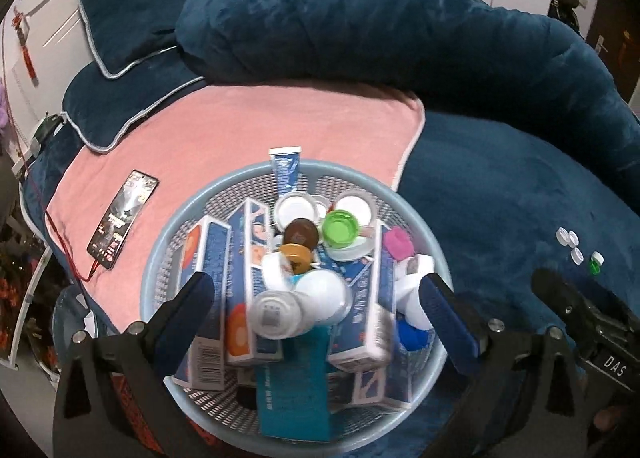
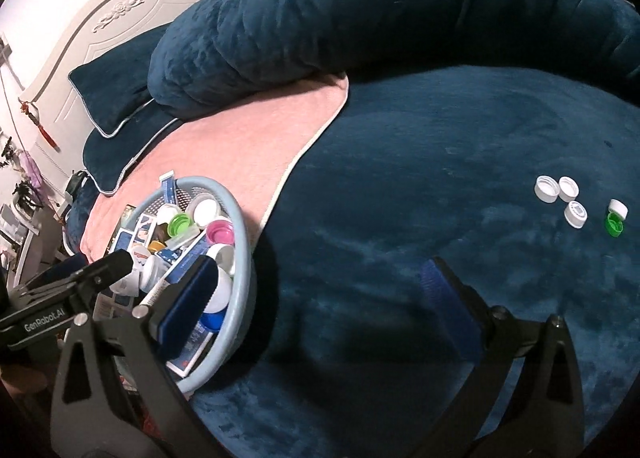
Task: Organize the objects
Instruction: 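Move both grippers back over the remaining white caps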
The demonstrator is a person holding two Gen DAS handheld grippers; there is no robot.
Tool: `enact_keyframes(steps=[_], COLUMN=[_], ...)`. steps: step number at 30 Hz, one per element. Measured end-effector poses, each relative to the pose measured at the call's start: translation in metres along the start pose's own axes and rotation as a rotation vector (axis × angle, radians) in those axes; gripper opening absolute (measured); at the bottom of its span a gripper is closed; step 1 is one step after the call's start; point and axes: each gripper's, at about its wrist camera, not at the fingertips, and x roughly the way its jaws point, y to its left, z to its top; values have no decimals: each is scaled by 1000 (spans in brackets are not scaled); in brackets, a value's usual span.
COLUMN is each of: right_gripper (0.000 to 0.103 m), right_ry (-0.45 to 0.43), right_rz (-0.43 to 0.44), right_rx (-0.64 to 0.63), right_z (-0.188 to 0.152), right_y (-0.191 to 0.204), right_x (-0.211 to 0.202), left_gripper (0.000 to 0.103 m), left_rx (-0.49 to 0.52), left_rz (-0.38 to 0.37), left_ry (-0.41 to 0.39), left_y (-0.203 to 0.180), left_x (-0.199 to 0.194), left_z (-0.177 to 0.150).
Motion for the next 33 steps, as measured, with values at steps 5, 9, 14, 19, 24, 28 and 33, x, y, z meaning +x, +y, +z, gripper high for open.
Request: enact_keyframes(steps=[5,9,14,19,24,28,33], right_gripper=[103,103,103,103,103,103,103], right_ry=[-3,-1,-2,-3,-6,-6,-1], right_rz=[-15,-33,-52,-73,-95,-110,-134], right_rx=[12,32,53,84,126,156,197], right_z=[-1,-3,-4,-6,-8,-11,-15], right_y=[-12,-26,-41,-62,-86,-104,-130], right_x=[-4,-8,-12,-19,-24,-29,-35], left_gripper=[102,102,102,102,102,102,102], left_rx=[32,47,65,97,137,167,212], left_rz=[-11,-18,-28,-45,-70,-92,-125], left_ry=[6,11,15,21,30,40,62], left_y=[-15,-26,-42,-62,-87,-110,-142], left_x=[2,3,4,6,10,15,22], left_z=[0,0,0,1,0,-2,-3])
